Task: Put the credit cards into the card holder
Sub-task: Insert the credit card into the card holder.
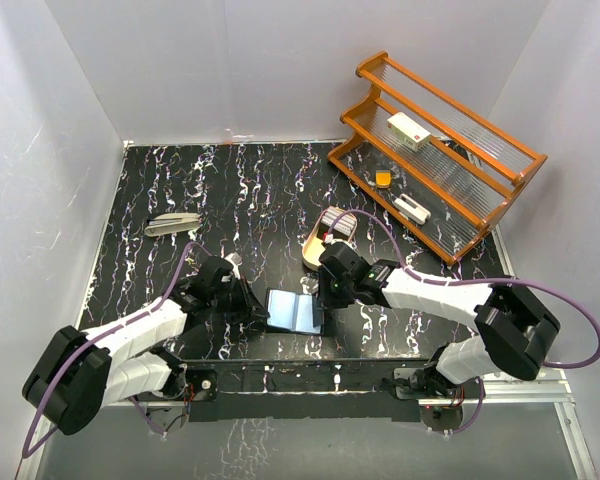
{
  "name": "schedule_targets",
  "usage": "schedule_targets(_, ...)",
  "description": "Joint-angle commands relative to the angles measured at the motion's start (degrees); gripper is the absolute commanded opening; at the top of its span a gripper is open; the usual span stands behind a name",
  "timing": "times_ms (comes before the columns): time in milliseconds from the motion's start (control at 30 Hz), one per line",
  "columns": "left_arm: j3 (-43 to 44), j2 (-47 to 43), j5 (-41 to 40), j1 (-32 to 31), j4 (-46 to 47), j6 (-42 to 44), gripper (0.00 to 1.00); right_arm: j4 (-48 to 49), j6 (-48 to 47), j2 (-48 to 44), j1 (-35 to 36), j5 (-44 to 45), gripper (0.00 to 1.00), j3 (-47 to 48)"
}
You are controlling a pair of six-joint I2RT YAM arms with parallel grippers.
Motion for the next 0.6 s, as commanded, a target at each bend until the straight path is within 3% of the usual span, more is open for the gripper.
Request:
schedule_targets(0,-1.4,-0.4,0.2,-0.2,-0.2,0.1,0.0,2.3,0.6,-1.9,0.1,-0.8,0.16,0.9)
schedule_targets(133,-2.0,-0.1,0.2,-0.2,0.6,-0.6,0.0,3.6,2.2,-3.6,0.1,-2.4,0.22,0.4)
schedule_targets(267,-2.2,0.2,0.5,-0.3,0.9,-0.9,0.0,3.5,2.1,-4.3,0.1,-1.9,0.01,-0.1)
schedule_targets(567,-3.5,0.2,0.9,-0.3,2.1,-2.5,0.0,10.1,7.8,-6.3,0.1,-4.9,0.0,-2.9)
